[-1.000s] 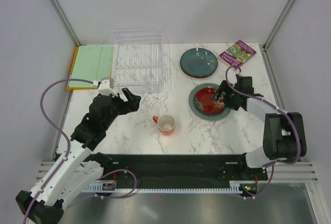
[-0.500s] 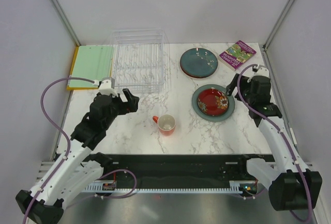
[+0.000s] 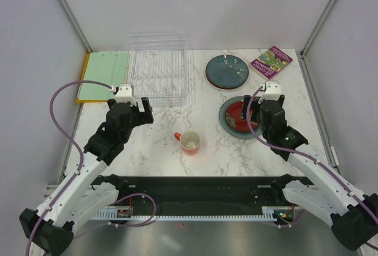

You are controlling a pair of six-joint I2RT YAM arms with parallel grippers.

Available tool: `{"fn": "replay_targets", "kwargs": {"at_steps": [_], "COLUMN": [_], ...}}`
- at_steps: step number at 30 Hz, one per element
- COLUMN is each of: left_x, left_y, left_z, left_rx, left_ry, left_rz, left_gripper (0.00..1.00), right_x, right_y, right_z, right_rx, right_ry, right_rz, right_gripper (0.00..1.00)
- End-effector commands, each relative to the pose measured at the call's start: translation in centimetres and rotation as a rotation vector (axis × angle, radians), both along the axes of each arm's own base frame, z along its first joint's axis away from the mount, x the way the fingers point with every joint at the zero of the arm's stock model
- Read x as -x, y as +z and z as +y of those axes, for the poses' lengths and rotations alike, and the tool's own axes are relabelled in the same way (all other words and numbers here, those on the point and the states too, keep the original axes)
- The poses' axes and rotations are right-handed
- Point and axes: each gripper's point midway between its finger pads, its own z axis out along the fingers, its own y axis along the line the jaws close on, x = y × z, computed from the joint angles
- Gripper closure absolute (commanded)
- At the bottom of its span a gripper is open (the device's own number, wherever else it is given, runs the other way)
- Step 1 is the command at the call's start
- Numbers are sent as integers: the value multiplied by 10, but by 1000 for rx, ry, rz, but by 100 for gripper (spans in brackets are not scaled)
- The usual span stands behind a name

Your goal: Unload the plates from the dish rack

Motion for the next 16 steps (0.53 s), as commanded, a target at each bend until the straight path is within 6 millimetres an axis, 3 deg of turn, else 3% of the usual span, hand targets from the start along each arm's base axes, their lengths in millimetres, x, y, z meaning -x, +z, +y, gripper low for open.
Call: {"fn": "replay_targets", "kwargs": {"at_steps": [1,5,11,16], "left_x": [-11,-9,-4,-5], "left_y": [39,42,47,47], "left_z": [12,15,19,18], "left_rx": [-42,-47,-33,-33], "left_ry": [52,49,53,49], "left_rz": [-129,-160,-217,-224], "left_gripper": [0,0,0,0], "right_x": [3,6,5,7], "right_y": [41,44,33,41], "right_z": [-27,-34,-29,-31], "right_rx": [92,129,110,98], "right_ry": [-197,-254,-234,-239], "right_rz": [-152,-169,-165,-197], "right_gripper": [2,2,2,2]}}
